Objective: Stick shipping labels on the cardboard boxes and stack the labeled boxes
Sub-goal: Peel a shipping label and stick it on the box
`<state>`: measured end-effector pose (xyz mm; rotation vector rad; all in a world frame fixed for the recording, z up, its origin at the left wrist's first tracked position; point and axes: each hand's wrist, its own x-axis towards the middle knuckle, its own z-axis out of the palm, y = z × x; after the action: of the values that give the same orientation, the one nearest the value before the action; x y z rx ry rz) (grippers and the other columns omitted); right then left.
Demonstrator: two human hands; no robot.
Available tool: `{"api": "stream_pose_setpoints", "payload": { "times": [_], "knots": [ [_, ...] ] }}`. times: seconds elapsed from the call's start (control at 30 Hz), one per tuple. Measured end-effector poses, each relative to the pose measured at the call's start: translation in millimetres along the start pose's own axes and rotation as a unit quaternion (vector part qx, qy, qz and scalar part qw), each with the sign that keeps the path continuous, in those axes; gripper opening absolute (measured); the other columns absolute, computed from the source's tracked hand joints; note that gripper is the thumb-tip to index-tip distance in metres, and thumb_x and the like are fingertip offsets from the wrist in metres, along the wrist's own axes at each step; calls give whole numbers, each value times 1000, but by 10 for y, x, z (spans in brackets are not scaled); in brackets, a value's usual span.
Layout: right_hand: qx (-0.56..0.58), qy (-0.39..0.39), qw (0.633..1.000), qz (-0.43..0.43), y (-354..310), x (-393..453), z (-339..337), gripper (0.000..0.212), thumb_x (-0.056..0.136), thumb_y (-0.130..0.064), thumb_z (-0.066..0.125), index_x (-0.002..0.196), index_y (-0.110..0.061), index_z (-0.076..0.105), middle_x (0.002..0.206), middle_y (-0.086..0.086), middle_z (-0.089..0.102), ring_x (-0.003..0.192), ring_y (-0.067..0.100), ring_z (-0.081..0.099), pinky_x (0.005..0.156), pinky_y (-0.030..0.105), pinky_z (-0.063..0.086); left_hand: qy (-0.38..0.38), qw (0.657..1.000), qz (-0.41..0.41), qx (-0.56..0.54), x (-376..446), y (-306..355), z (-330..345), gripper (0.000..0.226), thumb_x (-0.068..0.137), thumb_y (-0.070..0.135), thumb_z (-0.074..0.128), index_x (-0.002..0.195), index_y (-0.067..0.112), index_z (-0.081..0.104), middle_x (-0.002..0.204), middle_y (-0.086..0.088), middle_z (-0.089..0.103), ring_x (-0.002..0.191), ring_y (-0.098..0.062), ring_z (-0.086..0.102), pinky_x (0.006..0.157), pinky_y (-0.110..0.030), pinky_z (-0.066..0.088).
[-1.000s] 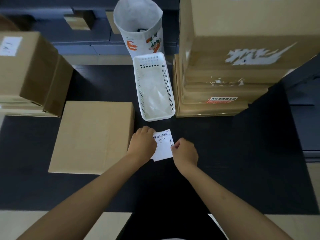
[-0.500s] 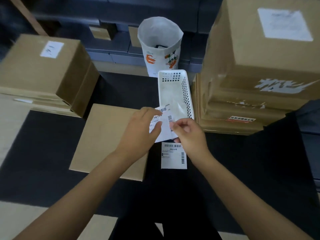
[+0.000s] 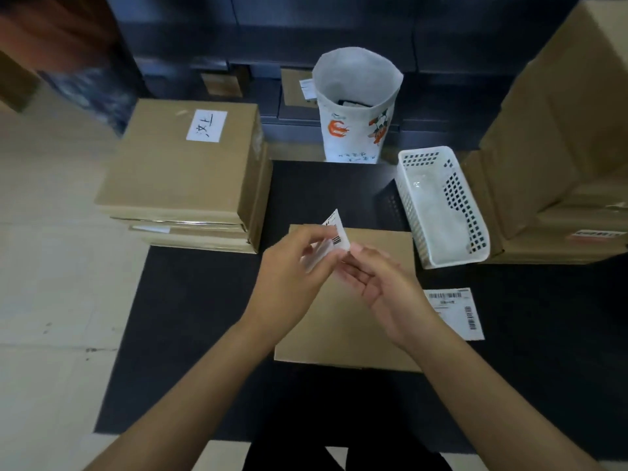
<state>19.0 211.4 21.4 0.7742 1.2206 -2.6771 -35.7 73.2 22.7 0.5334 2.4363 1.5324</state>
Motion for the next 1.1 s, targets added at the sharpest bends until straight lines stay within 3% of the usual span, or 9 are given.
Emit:
{"api": "stream_pose_setpoints", "payload": {
  "times": [0.17, 0.5, 0.87, 1.1],
  "knots": [
    [-48, 32, 997, -42, 205, -59, 268, 13, 92, -7, 56, 95, 0, 66, 94, 12, 73, 93, 20, 70, 87, 29, 56, -13, 999, 11, -28, -81, -118, -303, 20, 87, 21, 68, 107, 16, 69, 105, 11, 70, 100, -4, 65, 91, -36, 52],
    [-114, 43, 987, -102, 264, -132, 448, 21, 93, -4, 53, 78, -7, 67, 80, 7, 72, 82, 15, 70, 80, 27, 56, -29, 998, 41, -36, -164, -129, -453, 17, 86, 18, 68, 103, 14, 70, 103, 9, 71, 98, -6, 66, 88, -33, 54],
    [-152, 40, 981, -115, 255, -151, 434, 21, 93, -6, 55, 77, -11, 68, 81, 5, 72, 85, 17, 69, 85, 31, 56, -13, 998, 67, -4, -184, -125, -448, 20, 84, 21, 69, 104, 16, 71, 113, 7, 69, 108, -4, 62, 92, -35, 53],
    [-175, 51, 976, -119, 243, -157, 411, 19, 92, -5, 57, 77, -10, 67, 78, 3, 72, 81, 15, 70, 82, 29, 56, 6, 992, 115, 41, -180, -72, -425, 18, 83, 19, 71, 100, 14, 71, 110, 8, 67, 110, 1, 59, 93, -20, 49]
  ]
}}
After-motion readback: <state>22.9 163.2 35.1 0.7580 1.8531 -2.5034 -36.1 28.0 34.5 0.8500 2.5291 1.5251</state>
